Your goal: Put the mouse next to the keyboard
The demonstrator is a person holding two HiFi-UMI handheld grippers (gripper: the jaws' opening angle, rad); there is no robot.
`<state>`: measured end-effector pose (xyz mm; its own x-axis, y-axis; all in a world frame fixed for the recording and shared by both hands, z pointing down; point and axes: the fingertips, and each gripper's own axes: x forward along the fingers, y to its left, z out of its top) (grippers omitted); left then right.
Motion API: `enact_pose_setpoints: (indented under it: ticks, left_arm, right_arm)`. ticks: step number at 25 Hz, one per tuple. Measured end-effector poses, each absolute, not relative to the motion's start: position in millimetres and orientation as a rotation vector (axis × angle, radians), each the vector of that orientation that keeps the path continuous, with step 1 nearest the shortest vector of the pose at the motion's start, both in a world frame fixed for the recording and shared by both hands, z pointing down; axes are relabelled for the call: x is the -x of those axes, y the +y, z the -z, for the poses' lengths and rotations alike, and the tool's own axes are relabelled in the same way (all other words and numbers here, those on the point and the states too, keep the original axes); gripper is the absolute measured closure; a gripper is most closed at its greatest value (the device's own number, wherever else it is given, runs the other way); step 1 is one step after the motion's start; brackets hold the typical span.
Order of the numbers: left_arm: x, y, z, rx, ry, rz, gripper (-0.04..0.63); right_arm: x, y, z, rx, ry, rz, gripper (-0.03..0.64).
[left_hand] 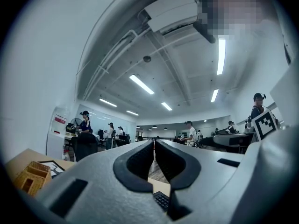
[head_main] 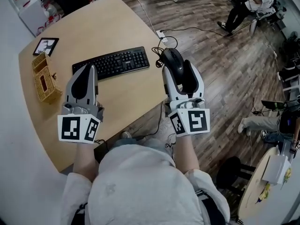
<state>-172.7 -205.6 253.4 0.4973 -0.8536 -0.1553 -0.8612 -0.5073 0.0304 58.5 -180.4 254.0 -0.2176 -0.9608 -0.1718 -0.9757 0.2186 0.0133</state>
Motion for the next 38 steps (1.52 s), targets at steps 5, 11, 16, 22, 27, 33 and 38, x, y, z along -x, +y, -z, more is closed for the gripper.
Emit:
enact_pose_setpoints:
  ticks: [5, 11, 16, 22, 27, 33, 38]
  left_arm:
    - [177.6, -230.3, -262.1, 2.714, 1.529, -0.240, 0.577]
    - [172.6, -249.7, -274.1, 2.743, 1.539, -0.234, 0.577]
    - [169.8, -261.0, -284.1, 2.725, 1.601, -0.210, 0.577]
    - [160.8, -279.1, -292.8, 2.683, 1.705, -0.186, 0.577]
    - [145.0, -290.9, -302.5, 2.671, 1.763, -0.170, 0.577]
    - [130.8, -302.6, -321.0, 2.678, 1.821, -0.118, 0.577]
    - [126.8, -310.5, -333.5, 2.669, 1.874, -0.075, 0.577]
  right_arm:
    - [-60.5, -196.7, -259.4, 1.937, 2.328, -0.164, 0.360]
    - [-69.5, -222.0, -270.2, 1.970, 2.339, -0.144, 0.360]
    - [-82.0, -249.5, -284.9, 1.961, 2.367, -0.105, 0.360]
    - [-99.4, -296.2, -308.4, 1.933, 2.430, -0.037, 0.360]
    - [-114.5, -335.6, -337.9, 1.920, 2.494, 0.023, 0.360]
    - [-132.6, -375.7, -380.5, 1.943, 2.538, 0.112, 0.360]
    - [-140.4, -403.2, -412.5, 1.960, 2.577, 0.170, 0.360]
